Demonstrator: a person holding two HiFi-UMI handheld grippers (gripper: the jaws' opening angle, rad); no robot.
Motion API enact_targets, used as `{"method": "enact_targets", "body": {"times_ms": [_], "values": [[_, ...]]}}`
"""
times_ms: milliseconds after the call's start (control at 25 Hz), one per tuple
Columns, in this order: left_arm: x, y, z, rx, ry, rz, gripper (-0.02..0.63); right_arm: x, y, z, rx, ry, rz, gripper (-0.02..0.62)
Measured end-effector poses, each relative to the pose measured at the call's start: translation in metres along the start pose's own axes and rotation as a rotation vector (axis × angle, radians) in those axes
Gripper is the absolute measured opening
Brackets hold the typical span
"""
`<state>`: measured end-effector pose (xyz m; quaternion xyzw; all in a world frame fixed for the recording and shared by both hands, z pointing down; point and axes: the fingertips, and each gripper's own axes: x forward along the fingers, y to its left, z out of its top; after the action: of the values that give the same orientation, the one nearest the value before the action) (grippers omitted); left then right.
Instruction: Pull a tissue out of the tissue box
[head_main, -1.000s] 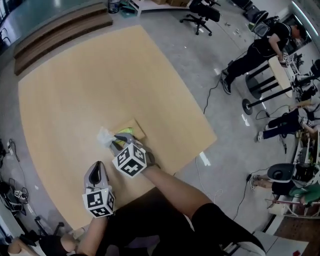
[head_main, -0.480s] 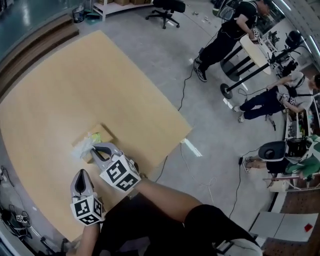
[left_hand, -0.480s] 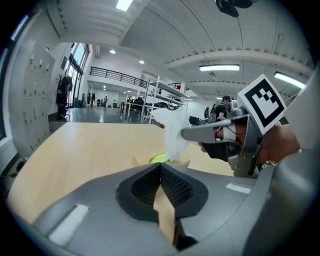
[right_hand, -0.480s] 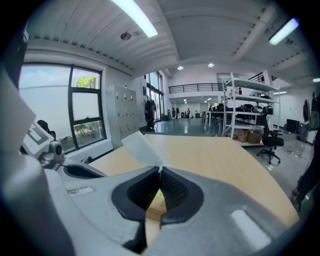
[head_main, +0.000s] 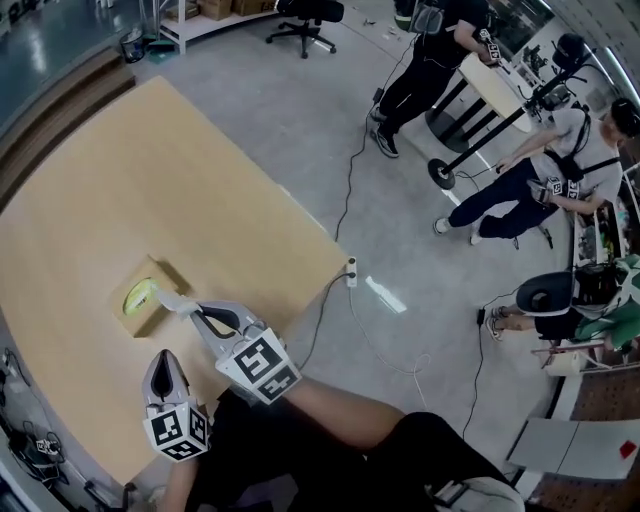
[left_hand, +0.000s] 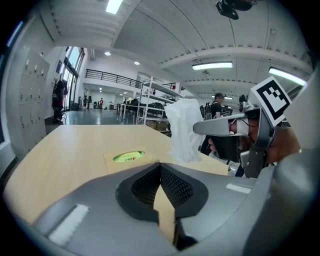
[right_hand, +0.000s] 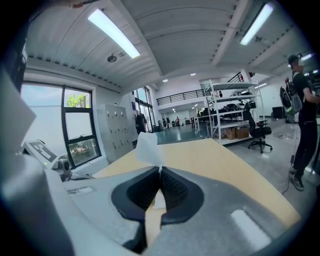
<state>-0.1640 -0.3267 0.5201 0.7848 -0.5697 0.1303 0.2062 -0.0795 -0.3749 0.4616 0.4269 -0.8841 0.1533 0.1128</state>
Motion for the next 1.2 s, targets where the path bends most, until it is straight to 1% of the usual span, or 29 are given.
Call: {"method": "enact_targets", "body": {"times_ms": [120, 320, 520, 600, 720, 800, 1000, 1200], "values": [[-0.004, -0.017, 0.000, 0.009, -0.003, 0.022, 0.019, -0.019, -0.011, -0.007, 0.031, -0.013, 0.009, -0.006], [-0.021, -0.031, -0.008, 0.008, 0.009, 0.092, 0.019, -0.040, -0.013, -0.026, 0.057, -0.005, 0.072, -0.006], [-0.041, -0.029, -0.012, 0.021, 0.001, 0.144, 0.018, -0.056, -0.005, -0.047, 0.065, 0.013, 0.100, -0.006], [-0.048, -0.031, -0.014, 0.028, -0.005, 0.150, 0.018, -0.063, -0.001, -0.053, 0.068, 0.012, 0.101, -0.006], [-0.060, -0.039, -0.019, 0.042, -0.023, 0.139, 0.019, -0.075, 0.007, -0.059, 0.064, -0.002, 0.098, -0.006], [-0.074, -0.038, -0.025, 0.043, -0.037, 0.134, 0.018, -0.081, 0.018, -0.062, 0.057, -0.011, 0.091, -0.006], [-0.120, -0.023, -0.045, 0.010, -0.074, 0.153, 0.018, -0.100, 0.057, -0.078, 0.014, -0.012, 0.071, -0.006], [-0.175, -0.004, -0.066, -0.025, -0.113, 0.153, 0.018, -0.124, 0.115, -0.102, 0.000, 0.004, 0.044, -0.006]]}}
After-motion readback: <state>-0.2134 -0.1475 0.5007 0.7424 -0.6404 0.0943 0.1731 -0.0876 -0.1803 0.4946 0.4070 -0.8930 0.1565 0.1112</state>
